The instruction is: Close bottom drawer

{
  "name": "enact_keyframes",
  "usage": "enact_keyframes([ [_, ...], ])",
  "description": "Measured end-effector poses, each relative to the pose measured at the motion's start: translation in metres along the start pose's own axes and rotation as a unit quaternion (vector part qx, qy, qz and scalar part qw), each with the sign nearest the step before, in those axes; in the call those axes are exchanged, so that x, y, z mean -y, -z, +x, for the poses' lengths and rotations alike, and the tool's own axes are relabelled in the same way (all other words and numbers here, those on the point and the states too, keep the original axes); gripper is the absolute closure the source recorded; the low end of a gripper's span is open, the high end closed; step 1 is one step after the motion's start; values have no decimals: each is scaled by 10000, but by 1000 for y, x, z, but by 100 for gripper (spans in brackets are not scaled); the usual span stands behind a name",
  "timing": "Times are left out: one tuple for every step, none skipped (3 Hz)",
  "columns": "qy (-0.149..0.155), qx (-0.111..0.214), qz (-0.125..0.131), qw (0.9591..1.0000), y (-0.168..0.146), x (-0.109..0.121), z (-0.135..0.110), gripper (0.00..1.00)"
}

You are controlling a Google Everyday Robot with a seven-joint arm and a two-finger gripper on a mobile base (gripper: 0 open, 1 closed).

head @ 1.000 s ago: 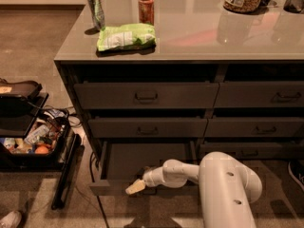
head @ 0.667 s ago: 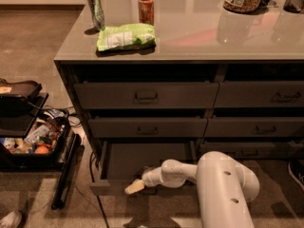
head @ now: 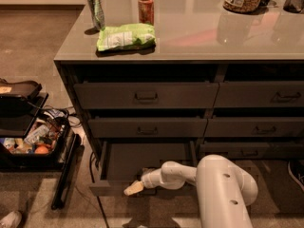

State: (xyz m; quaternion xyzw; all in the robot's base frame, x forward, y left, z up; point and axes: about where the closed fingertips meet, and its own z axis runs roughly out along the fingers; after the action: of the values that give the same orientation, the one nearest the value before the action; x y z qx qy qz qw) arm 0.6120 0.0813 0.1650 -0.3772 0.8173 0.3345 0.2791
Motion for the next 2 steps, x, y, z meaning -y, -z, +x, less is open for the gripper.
enact_keyframes([
  [47, -18, 70, 10000, -2, 0, -1, 19],
  [72, 4, 146, 9999, -5, 4, -6, 42],
])
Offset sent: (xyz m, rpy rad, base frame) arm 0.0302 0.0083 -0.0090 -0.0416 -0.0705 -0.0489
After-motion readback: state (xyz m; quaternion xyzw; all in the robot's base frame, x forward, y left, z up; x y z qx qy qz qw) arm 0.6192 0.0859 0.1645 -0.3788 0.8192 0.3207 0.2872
